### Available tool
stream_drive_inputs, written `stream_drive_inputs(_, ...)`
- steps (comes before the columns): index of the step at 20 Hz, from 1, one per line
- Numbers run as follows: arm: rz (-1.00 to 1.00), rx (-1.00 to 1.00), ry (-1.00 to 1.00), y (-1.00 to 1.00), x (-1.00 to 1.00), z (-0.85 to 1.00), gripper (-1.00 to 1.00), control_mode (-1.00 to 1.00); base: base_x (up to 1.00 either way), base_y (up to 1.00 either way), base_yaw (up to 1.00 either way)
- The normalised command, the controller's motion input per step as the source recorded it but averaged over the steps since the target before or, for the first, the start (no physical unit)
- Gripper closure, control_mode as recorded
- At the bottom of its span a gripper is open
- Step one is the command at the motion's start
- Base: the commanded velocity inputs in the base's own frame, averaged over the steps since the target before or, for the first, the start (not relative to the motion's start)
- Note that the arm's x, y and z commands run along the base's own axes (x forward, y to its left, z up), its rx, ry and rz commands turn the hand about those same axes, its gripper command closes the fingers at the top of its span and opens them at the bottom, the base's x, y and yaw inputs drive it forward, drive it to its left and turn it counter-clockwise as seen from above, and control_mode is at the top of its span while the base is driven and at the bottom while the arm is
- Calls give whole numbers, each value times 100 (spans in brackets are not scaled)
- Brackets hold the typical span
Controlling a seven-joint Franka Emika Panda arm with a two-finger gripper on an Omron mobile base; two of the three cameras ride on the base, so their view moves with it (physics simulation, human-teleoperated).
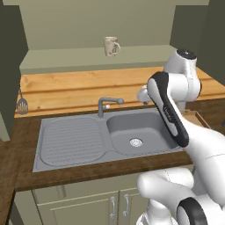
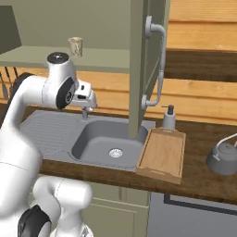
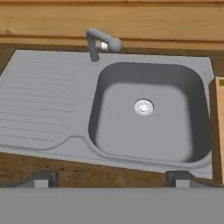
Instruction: Pick the kettle from the counter and place it on the tray. Then pick the mug from the cabinet and place it on the tray. Then close the cabinet doors.
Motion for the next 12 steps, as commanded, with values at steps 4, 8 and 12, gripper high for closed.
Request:
stream_drive_inputs(4,1,0,-56,5,-38,61,-100,-100,0,0,0)
stream_drive_inputs(8,5,0,-52,6,-6,84,-100,-100,0,0,0)
stream_drive_inputs(12,11,0,-42,3,0,78,-100,-100,0,0,0)
